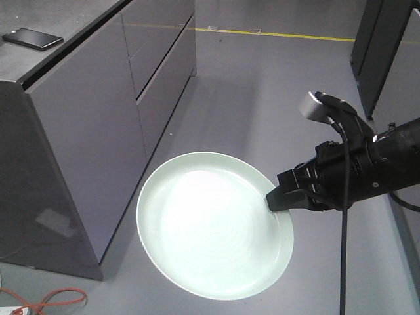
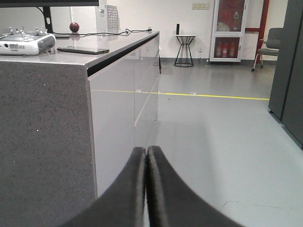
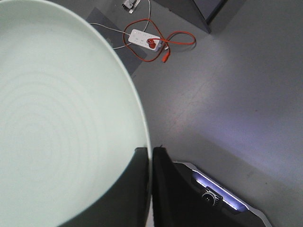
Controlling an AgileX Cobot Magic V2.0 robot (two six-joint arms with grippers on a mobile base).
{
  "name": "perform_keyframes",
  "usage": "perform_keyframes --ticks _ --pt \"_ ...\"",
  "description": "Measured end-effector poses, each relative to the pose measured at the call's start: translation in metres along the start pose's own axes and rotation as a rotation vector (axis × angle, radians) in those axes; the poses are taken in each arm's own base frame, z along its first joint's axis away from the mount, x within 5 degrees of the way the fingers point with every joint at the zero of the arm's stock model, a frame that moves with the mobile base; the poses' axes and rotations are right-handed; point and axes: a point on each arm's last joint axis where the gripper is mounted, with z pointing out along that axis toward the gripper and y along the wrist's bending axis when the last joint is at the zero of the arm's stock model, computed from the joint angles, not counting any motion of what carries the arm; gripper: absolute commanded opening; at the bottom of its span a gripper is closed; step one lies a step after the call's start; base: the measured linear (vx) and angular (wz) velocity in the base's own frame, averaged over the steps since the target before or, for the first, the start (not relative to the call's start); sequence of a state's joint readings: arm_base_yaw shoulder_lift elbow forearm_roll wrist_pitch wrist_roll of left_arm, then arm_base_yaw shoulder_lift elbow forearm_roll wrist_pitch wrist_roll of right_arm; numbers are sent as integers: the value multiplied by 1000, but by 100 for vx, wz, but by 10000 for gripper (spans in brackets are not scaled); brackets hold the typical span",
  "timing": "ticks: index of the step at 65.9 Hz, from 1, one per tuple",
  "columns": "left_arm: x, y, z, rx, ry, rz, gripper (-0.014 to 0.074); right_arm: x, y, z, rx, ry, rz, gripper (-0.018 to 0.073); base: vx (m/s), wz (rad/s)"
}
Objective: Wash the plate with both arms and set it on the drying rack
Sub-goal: 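Drive the base away from the counter holding the plate, then drive along the aisle carrying the plate in the right gripper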
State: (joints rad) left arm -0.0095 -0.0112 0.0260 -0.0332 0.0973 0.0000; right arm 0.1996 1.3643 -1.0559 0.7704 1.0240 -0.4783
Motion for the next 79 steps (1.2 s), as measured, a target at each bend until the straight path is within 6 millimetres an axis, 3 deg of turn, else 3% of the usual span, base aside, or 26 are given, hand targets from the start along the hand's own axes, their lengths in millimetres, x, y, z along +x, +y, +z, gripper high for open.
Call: perform_keyframes --ticks 79 --pt "0 0 0 0 0 0 -7 0 0 0 0 1 0 -9 19 -3"
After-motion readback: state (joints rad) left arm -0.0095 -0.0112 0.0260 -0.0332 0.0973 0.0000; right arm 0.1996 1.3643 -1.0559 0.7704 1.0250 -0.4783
